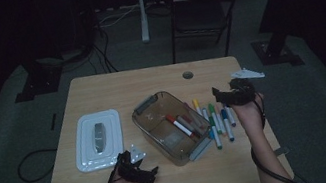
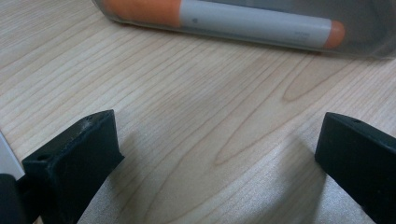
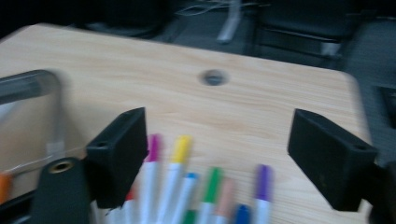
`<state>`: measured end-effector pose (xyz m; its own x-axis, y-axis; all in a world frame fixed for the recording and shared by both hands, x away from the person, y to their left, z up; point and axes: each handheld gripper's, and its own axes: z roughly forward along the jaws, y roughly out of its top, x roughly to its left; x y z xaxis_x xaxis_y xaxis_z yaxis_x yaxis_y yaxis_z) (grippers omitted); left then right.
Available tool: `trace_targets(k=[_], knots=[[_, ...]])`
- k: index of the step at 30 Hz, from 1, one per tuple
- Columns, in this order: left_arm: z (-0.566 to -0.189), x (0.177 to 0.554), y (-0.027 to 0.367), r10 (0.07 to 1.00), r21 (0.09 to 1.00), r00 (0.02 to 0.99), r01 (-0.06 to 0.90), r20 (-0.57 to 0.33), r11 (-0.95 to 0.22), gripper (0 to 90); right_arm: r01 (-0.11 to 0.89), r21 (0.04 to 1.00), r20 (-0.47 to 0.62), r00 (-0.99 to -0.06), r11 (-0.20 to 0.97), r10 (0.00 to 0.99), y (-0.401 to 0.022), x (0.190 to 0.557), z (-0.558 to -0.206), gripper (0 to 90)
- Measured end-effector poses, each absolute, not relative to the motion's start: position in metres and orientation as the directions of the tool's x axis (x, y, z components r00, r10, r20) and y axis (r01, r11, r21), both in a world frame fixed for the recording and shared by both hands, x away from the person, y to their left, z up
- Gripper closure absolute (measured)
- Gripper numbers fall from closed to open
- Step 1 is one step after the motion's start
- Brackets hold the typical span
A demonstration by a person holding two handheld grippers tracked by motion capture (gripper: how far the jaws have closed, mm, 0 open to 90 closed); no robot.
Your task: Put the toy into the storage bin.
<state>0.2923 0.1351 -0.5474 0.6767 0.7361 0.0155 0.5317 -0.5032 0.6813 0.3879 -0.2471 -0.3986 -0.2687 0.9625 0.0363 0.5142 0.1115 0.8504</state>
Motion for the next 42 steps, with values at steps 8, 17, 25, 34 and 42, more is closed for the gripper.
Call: trace_targets(k=[8, 17, 25, 34, 42], knots=[[-0.547, 0.292, 0.135, 0.736, 0.682, 0.676, 0.532, 0.014, -0.502, 0.4, 0.601, 0.798, 0.129, -0.232, 0.038, 0.964, -0.285, 0.395, -0.428, 20.3], [-0.548, 0.292, 0.135, 0.737, 0.683, 0.676, 0.532, 0.013, -0.501, 0.4, 0.701, 0.713, 0.246, -0.23, -0.015, 0.941, -0.302, 0.399, -0.462, 14.1], [-0.547, 0.292, 0.135, 0.736, 0.682, 0.677, 0.531, 0.016, -0.503, 0.4, 0.765, 0.643, 0.302, -0.212, -0.035, 0.93, -0.303, 0.411, -0.484, 37.0], [-0.547, 0.292, 0.135, 0.737, 0.682, 0.676, 0.532, 0.014, -0.501, 0.4, 0.814, 0.578, 0.164, -0.176, 0.05, 0.971, -0.298, 0.425, -0.508, 52.6], [-0.547, 0.292, 0.135, 0.736, 0.682, 0.677, 0.532, 0.014, -0.502, 0.4, 0.841, 0.529, 0.079, -0.187, 0.118, 0.979, -0.296, 0.432, -0.519, 65.8]])
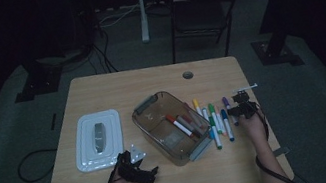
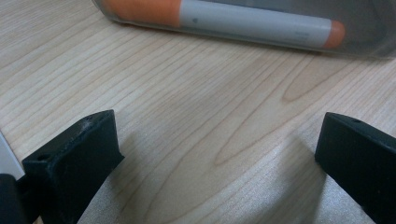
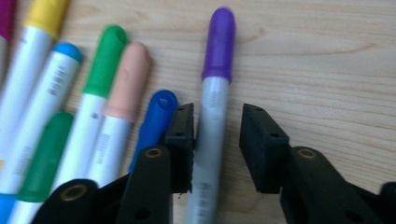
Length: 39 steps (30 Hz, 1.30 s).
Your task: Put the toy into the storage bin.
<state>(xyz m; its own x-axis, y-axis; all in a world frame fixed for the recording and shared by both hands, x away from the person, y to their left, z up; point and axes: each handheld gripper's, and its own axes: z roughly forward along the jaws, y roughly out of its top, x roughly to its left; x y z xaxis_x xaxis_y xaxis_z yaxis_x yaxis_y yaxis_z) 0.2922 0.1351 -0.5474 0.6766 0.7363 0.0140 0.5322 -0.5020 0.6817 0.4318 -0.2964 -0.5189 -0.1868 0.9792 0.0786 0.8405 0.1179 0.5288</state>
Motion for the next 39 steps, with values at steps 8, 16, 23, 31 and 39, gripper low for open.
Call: trace_targets(k=[8, 16, 23, 31, 39], knots=[[-0.547, 0.292, 0.135, 0.736, 0.682, 0.676, 0.532, 0.014, -0.502, 0.4, 0.838, 0.537, 0.06, -0.15, 0.095, 0.987, -0.302, 0.43, -0.519, 76.3], [-0.547, 0.292, 0.135, 0.737, 0.682, 0.676, 0.532, 0.014, -0.502, 0.4, 0.806, 0.583, 0.097, -0.191, 0.1, 0.977, -0.3, 0.42, -0.491, 76.4], [-0.547, 0.292, 0.135, 0.736, 0.681, 0.677, 0.532, 0.014, -0.502, 0.4, 0.748, 0.645, 0.128, -0.307, 0.156, 0.943, -0.276, 0.409, -0.453, 76.3], [-0.547, 0.292, 0.135, 0.736, 0.681, 0.677, 0.531, 0.017, -0.504, 0.4, 0.675, 0.708, 0.179, -0.453, 0.205, 0.873, -0.235, 0.4, -0.41, 76.3], [-0.548, 0.292, 0.135, 0.737, 0.683, 0.675, 0.532, 0.014, -0.501, 0.4, 0.632, 0.723, 0.204, -0.581, 0.279, 0.788, -0.189, 0.394, -0.389, 76.4]])
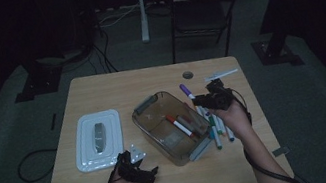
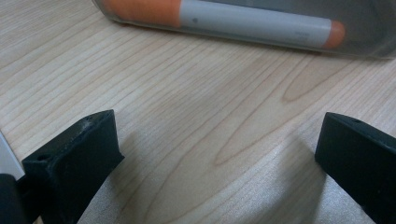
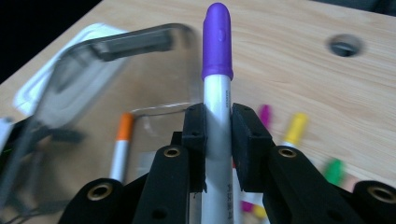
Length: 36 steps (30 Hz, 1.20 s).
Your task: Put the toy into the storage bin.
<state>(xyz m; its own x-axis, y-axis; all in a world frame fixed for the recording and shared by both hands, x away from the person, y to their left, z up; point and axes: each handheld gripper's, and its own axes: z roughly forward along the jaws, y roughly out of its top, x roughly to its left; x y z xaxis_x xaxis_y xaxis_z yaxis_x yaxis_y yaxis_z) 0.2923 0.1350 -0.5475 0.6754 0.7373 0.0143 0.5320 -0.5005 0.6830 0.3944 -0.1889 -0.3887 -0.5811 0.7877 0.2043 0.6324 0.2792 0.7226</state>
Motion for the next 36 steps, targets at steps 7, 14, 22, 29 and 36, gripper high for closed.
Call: trace_targets(k=[7, 14, 22, 29, 36], knots=[[-0.548, 0.292, 0.135, 0.737, 0.683, 0.676, 0.532, 0.014, -0.501, 0.4, 0.613, 0.696, 0.184, -0.655, 0.373, 0.733, -0.149, 0.394, -0.389, 76.3], [-0.547, 0.292, 0.135, 0.737, 0.683, 0.676, 0.532, 0.015, -0.501, 0.4, 0.609, 0.653, 0.193, -0.709, 0.451, 0.678, -0.112, 0.395, -0.399, 76.3], [-0.547, 0.292, 0.135, 0.736, 0.682, 0.676, 0.532, 0.014, -0.502, 0.4, 0.598, 0.586, 0.167, -0.75, 0.547, 0.641, -0.081, 0.394, -0.413, 76.3], [-0.547, 0.292, 0.135, 0.736, 0.682, 0.676, 0.532, 0.015, -0.502, 0.4, 0.599, 0.532, 0.167, -0.767, 0.598, 0.62, -0.062, 0.399, -0.426, 76.3], [-0.547, 0.292, 0.135, 0.736, 0.681, 0.677, 0.532, 0.014, -0.503, 0.4, 0.61, 0.459, 0.172, -0.774, 0.646, 0.609, -0.045, 0.406, -0.442, 76.3]])
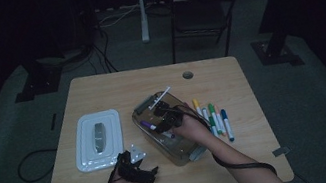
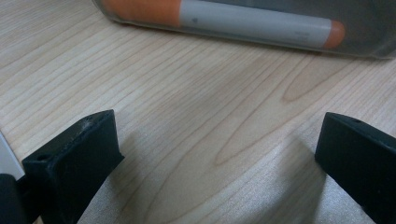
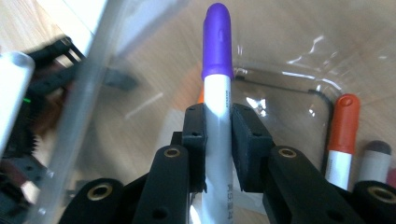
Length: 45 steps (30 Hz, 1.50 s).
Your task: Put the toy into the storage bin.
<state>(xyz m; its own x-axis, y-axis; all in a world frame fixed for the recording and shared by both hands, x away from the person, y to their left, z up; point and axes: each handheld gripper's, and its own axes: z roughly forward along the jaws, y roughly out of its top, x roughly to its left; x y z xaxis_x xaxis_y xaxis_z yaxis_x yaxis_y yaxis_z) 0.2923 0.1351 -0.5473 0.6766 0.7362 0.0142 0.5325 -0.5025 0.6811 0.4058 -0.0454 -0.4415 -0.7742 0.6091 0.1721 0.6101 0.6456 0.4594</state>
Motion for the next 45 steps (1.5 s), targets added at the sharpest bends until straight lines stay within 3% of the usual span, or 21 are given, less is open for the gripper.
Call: trace_targets(k=[10, 16, 23, 35, 43, 45], knots=[[-0.547, 0.292, 0.135, 0.737, 0.682, 0.676, 0.533, 0.014, -0.502, 0.4, 0.615, 0.328, 0.185, -0.786, 0.717, 0.59, -0.033, 0.412, -0.46, 76.3], [-0.547, 0.292, 0.135, 0.737, 0.681, 0.676, 0.533, 0.014, -0.502, 0.4, 0.613, 0.303, 0.197, -0.789, 0.729, 0.582, -0.032, 0.412, -0.462, 73.4], [-0.547, 0.292, 0.135, 0.737, 0.682, 0.676, 0.532, 0.015, -0.502, 0.4, 0.617, 0.384, 0.188, -0.78, 0.687, 0.596, -0.039, 0.414, -0.45, 49.6], [-0.547, 0.292, 0.135, 0.736, 0.682, 0.676, 0.532, 0.014, -0.502, 0.4, 0.63, 0.597, 0.316, -0.753, 0.496, 0.577, -0.096, 0.402, -0.409, 14.4], [-0.547, 0.292, 0.135, 0.737, 0.683, 0.675, 0.531, 0.015, -0.501, 0.4, 0.564, 0.72, 0.13, -0.683, 0.405, 0.719, -0.149, 0.383, -0.396, 15.4], [-0.547, 0.292, 0.135, 0.737, 0.683, 0.676, 0.531, 0.015, -0.501, 0.4, 0.551, 0.756, 0.081, -0.615, 0.354, 0.784, -0.166, 0.377, -0.396, 28.1]])
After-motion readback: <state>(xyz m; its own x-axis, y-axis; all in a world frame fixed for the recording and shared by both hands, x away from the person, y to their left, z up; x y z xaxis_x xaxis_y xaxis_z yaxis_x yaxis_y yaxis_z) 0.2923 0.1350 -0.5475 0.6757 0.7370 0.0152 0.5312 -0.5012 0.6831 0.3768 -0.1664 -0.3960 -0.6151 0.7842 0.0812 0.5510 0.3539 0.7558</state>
